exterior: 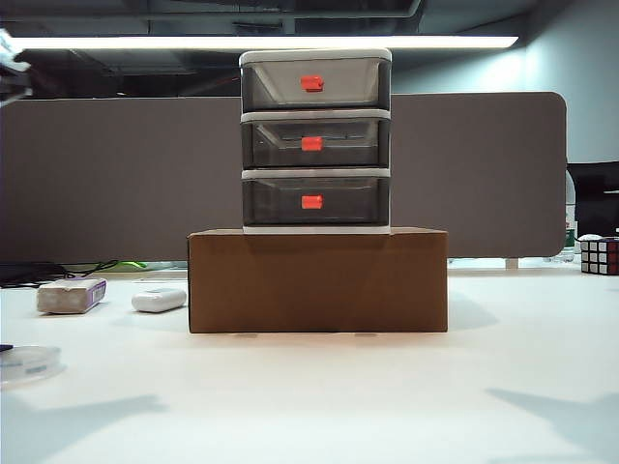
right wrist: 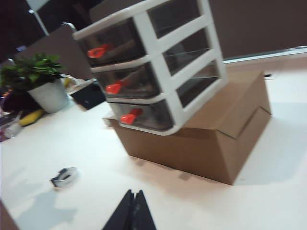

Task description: Open the second layer of the drawer on the table, pick up the transparent tape on the table and put it in, and finally close the drawer.

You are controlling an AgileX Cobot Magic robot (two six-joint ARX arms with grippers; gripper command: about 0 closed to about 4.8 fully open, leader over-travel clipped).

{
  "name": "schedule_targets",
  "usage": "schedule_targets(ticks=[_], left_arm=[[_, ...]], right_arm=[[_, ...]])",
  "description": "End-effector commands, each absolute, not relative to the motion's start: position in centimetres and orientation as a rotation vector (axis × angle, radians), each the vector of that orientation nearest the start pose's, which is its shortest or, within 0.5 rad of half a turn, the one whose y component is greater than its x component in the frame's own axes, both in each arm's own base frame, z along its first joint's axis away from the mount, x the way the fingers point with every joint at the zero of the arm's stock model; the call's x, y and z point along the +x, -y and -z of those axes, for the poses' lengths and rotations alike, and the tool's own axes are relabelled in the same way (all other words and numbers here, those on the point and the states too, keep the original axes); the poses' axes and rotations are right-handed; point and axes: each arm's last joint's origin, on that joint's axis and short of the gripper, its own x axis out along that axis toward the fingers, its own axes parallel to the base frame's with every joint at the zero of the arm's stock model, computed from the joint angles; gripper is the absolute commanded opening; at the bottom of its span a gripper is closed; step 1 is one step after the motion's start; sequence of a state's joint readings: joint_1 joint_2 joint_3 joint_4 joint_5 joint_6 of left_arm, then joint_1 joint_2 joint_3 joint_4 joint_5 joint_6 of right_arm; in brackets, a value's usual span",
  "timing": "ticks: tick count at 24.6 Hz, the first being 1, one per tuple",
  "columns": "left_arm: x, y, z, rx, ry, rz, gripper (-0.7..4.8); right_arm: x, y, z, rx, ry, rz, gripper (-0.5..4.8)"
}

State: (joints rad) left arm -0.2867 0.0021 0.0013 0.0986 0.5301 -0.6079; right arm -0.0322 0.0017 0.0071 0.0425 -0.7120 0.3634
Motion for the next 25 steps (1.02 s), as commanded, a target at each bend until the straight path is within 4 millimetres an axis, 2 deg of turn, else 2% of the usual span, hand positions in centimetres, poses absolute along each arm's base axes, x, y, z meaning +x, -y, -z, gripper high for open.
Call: schedule_targets(ticks=[1,4,12,19,25], left_arm=[[8.1,5.1,-17.6,-0.474,-0.078,0.792,-0.05],[7.4,6.2,-17.7,-0.420,-0.025,0.693,-0.05],[5.9,8.2,-17.7,-0.366,-0.016,0.634,-0.05],[6.9,10.1,-19.1,-0.232,-0.011,0.634,-0.05],[8.3,12.6,-20.6,-0.129,0.024,0.627,-0.05]], right_arm=[[9.0,-1.8,-17.1,0.336,-0.070,-0.719,-0.05],[8.9,-2.2,-17.4,0.341,-0.078,-0.705,-0.05],[8.4,-3.3,-19.2,0.296,-0.036,-0.655,-0.05],[8.5,-4.4,-19.5,0.284,-0.085,-0.680,-0.05],[9.0,-5.4,-21.7,0.181,-0.104,-0.709,-0.05]])
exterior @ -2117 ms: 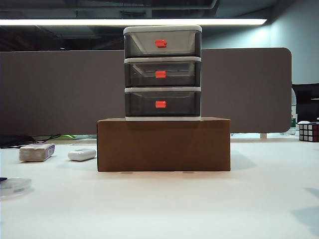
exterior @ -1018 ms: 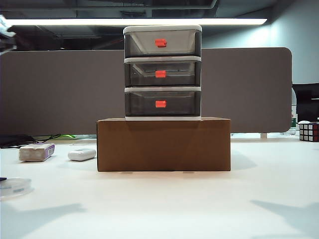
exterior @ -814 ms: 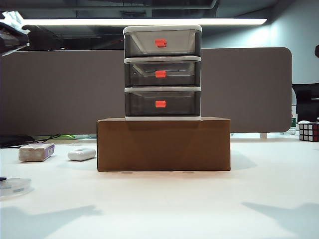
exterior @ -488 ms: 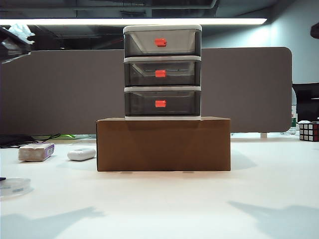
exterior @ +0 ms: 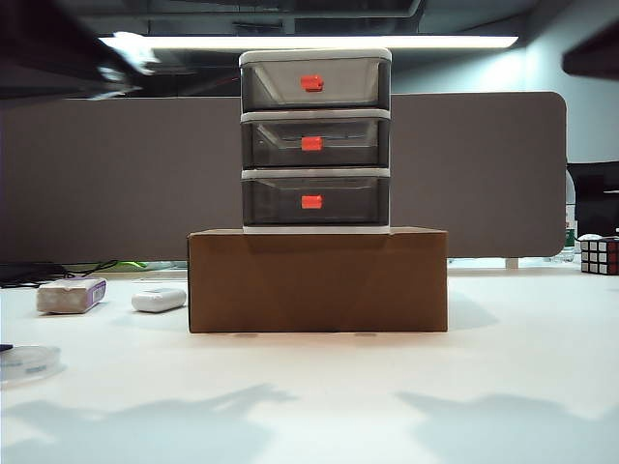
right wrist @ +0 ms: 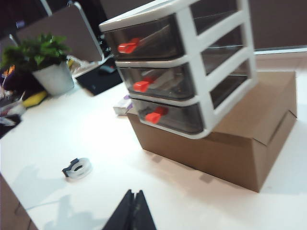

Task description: Open the second layer of the drawer on the table, pick up the transparent tape on the table and put it in, and finally close the drawer.

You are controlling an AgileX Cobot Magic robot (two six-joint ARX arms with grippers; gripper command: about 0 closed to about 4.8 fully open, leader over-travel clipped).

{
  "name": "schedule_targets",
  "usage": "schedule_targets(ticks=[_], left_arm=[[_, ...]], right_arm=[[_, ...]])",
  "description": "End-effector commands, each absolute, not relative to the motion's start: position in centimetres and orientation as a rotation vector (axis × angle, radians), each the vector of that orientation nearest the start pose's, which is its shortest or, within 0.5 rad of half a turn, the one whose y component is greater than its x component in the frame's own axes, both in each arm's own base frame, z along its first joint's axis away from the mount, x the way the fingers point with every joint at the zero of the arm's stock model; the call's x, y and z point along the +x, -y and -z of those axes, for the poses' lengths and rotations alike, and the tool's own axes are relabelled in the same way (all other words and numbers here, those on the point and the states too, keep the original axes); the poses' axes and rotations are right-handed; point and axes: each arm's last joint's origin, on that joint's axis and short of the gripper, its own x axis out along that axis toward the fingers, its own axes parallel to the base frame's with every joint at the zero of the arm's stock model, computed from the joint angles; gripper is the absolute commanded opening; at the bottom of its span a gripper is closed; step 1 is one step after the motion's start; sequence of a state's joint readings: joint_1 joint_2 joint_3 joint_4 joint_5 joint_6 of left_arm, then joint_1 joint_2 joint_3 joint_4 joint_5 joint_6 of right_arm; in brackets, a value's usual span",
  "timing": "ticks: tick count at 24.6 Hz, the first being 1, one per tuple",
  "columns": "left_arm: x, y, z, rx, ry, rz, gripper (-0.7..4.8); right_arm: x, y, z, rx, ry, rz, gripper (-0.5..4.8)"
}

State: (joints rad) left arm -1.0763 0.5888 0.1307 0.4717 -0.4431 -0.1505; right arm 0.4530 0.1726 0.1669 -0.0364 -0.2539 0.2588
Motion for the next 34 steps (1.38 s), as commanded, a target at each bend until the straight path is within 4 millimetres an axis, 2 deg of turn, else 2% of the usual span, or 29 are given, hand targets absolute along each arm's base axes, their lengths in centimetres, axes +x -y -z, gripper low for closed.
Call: schedule_targets(ticks=[1,9,11,14,18,26,27,30,34], left_arm=[[8.5,13.0,-20.6,-0.121,0.030,0.620,-0.05],[10.5,16.6,-19.9,-0.071,0.030,0.604,-0.05],[11.0,17.4,-19.9,-0.081,0.035,0.606,-0.05],[11.0,17.4,-20.0,-0.086,0.045,0.605,-0.05],[11.2,17.7,-20.4,-0.113,0.063,0.592,-0.05],[12.9,20.3,-20.4,-0.079,0.032,0.445,-0.03],[13.1,20.6,-20.3,-0.077,0.030,0.443,0.08],[13.6,21.5,-20.1,-0.098,0.044,0.442,0.90],[14.5,22.9,-19.1,-0.098,0.044,0.374,0.97]], right_arm=[[9.2,-5.6,-22.2,0.162,-0.108,-0.715,-0.05],[12.3,-7.5,-25.9,0.047,-0.183,-0.745,-0.05],[13.4,-8.4,-27.5,0.053,-0.197,-0.829,-0.05],[13.8,-9.1,-28.6,0.066,-0.140,-1.004,-0.05],[14.4,-9.4,-29.3,0.065,-0.052,-1.028,-0.05],[16.8,-10.6,-29.9,0.046,-0.118,-0.963,-0.05],[17.2,-10.8,-30.1,0.035,-0.118,-0.963,-0.05],[18.4,-11.4,-30.8,0.003,-0.117,-0.963,-0.05],[20.4,-12.4,-31.9,-0.076,-0.148,-0.966,-0.05]])
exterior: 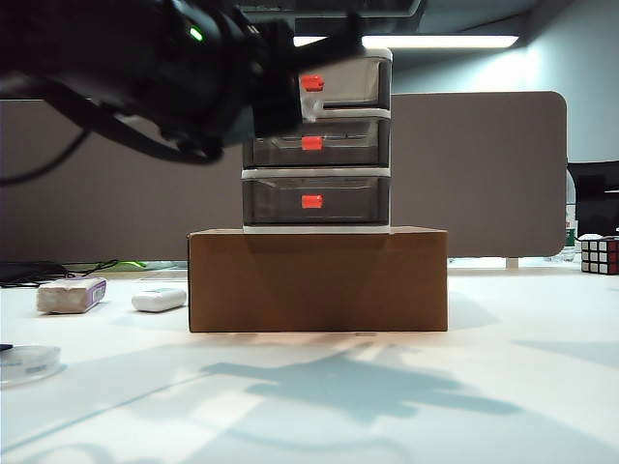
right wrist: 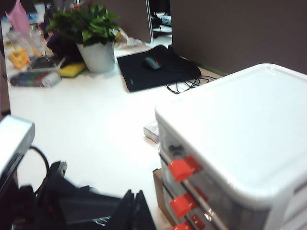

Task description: Open the second layer of the drawer on the table, pick up the transparent tape on the table and put it in, and finally close the drawer.

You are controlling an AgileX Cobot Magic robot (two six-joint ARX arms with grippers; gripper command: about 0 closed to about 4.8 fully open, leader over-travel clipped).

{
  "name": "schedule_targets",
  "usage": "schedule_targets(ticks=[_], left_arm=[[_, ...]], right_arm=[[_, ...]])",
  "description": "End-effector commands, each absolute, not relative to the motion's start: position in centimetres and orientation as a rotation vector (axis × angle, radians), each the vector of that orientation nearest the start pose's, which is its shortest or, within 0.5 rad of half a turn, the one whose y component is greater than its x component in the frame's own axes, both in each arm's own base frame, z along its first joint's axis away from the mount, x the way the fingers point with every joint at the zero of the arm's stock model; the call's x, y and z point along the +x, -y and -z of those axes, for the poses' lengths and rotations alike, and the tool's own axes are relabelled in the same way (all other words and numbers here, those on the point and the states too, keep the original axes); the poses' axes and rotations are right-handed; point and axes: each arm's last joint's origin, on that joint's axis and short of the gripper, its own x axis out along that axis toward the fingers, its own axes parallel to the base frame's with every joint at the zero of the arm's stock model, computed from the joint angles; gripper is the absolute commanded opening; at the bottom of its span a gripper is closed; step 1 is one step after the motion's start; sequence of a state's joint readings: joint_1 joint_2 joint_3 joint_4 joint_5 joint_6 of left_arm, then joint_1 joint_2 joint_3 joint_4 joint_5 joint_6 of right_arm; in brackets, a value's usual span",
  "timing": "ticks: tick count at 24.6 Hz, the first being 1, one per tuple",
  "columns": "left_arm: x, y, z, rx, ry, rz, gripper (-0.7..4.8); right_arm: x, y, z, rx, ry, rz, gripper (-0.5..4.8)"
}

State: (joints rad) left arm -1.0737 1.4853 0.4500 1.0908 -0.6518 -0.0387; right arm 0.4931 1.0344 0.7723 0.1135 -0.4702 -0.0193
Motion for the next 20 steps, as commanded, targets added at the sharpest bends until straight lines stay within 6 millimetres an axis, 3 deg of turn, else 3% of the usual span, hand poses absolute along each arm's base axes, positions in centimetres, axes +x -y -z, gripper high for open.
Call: schedule_targets(ticks=[1,9,20], left_arm=[[14.8,23.5,-18.8,-0.101,0.044,0.372,1.22],[15.9,25.3,-19.1,-0.132,0.066,0.266,1.23],[16.2,25.9,-19.0,-0.122,0.060,0.276,1.27]], right_arm=[[21.2,-12.8,-32.3,-0.110,-0.158,-0.967,-0.05],[24.4,-13.8,-34.6,-0.145,-0.153,-0.943,-0.05],[26.3,-14.5,-34.3,-0.150,-0.174,-0.938,-0.05]])
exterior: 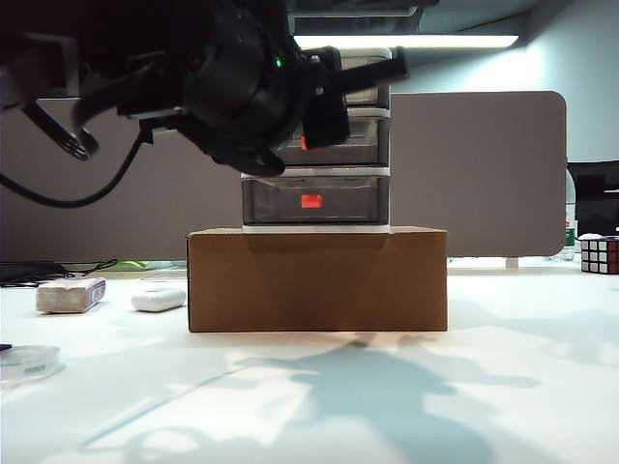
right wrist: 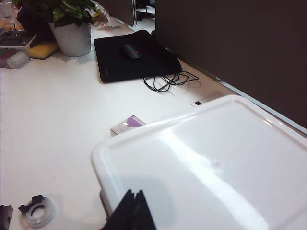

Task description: Open the second layer of the drawer on the table, pick up the transparent tape on the table and put it in, and finally close the drawer.

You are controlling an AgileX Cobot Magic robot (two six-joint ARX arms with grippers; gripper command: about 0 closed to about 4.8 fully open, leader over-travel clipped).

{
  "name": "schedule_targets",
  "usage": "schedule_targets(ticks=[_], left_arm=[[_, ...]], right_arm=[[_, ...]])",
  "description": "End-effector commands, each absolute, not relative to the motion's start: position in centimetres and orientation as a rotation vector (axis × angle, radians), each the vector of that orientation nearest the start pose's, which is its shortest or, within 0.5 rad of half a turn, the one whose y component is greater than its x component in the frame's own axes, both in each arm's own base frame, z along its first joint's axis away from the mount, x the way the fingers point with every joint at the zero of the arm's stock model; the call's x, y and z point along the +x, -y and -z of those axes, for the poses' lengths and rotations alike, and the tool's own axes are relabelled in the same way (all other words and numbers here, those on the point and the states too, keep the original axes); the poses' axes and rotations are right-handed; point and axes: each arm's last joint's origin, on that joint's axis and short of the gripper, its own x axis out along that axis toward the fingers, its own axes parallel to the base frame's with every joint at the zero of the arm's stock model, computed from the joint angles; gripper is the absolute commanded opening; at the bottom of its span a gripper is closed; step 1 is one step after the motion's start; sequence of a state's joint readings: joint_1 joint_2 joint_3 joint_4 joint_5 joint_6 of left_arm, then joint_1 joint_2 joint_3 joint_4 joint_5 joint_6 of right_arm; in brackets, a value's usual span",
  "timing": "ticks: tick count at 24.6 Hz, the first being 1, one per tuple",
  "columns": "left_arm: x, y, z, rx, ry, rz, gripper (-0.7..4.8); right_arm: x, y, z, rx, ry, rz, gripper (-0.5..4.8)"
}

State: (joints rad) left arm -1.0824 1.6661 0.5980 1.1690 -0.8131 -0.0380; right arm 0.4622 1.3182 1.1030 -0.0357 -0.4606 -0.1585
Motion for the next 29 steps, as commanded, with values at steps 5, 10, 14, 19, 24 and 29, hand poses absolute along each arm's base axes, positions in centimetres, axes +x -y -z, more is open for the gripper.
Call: schedule_targets(ticks=[5,10,14,19,24,29], left_arm=[[16.4,26.3,-18.7,-0.103,0.053,0.270,2.51],[17.0,27.3,-18.4,-0.099,0.048,0.227,2.40],[17.3,27.8,-18.6,-0.076,0.057,0.220,2.37],[17.4,27.7,-18.7,-0.077,0.059,0.175,2.37],[17.4,27.7,-18.7,-0.078,0.059,0.178,2.33],[17.7,27.5,-18.7,-0.081,0.060,0.176,1.78]], right_arm=[[26.6,-14.7,-34.0,-0.152,-0.187,-0.939,-0.05],[26.6,-14.7,-34.0,-0.177,-0.173,-0.941,-0.05],[26.6,-14.7,-34.0,-0.178,-0.171,-0.940,-0.05],[26.7,-14.6,-34.0,-0.209,-0.166,-0.893,-0.05],[26.9,-14.5,-33.9,-0.233,-0.167,-0.831,-0.05],[27.4,-14.5,-33.3,-0.269,-0.185,-0.780,-0.05]])
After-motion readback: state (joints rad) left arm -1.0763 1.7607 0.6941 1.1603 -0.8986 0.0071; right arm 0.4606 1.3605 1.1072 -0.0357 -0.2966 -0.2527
